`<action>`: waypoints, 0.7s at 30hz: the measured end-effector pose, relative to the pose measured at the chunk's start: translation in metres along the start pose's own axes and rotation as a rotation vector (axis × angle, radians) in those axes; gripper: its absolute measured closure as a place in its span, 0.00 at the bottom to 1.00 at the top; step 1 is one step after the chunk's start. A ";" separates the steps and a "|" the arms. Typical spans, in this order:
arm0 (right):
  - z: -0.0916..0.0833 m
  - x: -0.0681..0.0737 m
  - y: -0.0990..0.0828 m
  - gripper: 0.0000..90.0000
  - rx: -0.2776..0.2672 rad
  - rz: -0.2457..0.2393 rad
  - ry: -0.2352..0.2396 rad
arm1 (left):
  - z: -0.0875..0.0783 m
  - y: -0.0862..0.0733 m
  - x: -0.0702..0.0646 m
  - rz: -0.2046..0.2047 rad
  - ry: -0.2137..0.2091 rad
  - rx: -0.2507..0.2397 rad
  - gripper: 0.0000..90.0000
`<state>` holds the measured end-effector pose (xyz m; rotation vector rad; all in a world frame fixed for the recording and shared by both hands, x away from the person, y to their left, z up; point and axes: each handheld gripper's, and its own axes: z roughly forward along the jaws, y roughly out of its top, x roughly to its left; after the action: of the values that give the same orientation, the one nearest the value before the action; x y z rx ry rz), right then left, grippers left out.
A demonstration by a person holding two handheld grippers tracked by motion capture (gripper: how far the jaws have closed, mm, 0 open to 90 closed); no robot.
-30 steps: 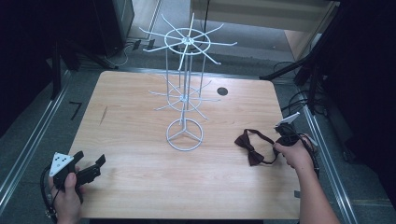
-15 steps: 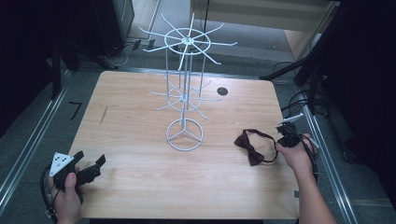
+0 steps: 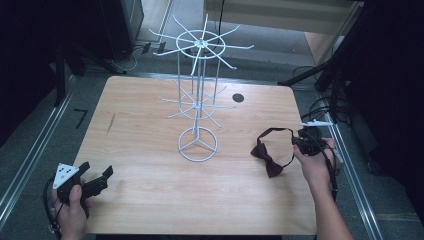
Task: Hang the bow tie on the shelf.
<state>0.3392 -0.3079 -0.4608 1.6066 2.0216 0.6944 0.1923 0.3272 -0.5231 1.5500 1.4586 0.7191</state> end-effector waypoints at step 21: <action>-0.046 0.027 0.012 1.00 -0.398 -0.044 -0.034 | 0.000 0.000 0.000 0.000 -0.002 0.004 0.16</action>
<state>0.3133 -0.2836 -0.4196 1.3281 1.7514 0.9749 0.1926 0.3273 -0.5231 1.5534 1.4594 0.7142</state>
